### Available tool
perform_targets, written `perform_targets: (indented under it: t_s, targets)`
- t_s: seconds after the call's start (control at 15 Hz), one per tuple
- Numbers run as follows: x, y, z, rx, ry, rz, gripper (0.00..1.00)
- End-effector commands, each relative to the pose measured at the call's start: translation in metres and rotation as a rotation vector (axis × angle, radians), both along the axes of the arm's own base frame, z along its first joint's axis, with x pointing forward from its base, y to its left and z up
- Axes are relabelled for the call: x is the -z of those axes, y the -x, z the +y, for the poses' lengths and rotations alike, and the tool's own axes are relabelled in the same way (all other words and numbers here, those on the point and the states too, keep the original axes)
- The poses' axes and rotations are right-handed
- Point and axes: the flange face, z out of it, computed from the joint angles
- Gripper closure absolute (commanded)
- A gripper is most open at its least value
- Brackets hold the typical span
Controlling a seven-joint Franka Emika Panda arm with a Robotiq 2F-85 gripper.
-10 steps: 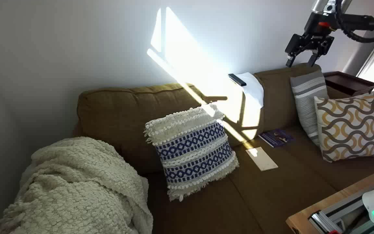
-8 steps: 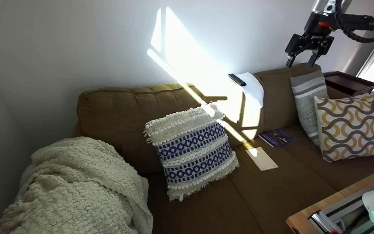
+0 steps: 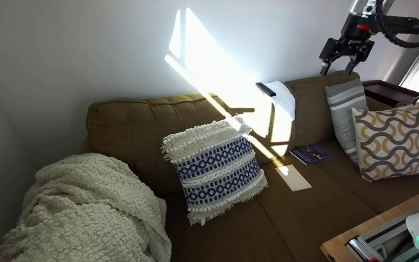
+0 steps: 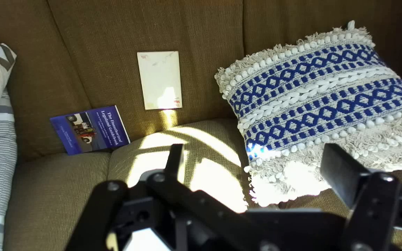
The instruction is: Turn the black remote control on the backrest upside down
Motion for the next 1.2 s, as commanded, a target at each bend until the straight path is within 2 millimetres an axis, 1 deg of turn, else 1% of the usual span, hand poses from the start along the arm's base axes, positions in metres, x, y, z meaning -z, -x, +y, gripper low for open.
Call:
perform_targets:
  t_s: [0.0,0.47,0.53,0.6,0.8,1.0,1.13]
  targets:
    - [-0.001,0.0,0.0,0.0,0.0,0.001,0.0]
    - [-0.001,0.0,0.0,0.0,0.0,0.001,0.0]
    - [0.005,-0.01,-0.008,0.044,0.009,0.021,0.0]
    - [0.014,-0.023,-0.025,0.078,0.011,0.037,0.0]
    - [0.031,-0.046,-0.053,0.034,0.036,0.02,0.0]
    - [0.046,-0.071,-0.075,-0.063,0.033,-0.032,0.0]
    - [0.055,-0.084,-0.086,-0.116,0.05,-0.075,0.0]
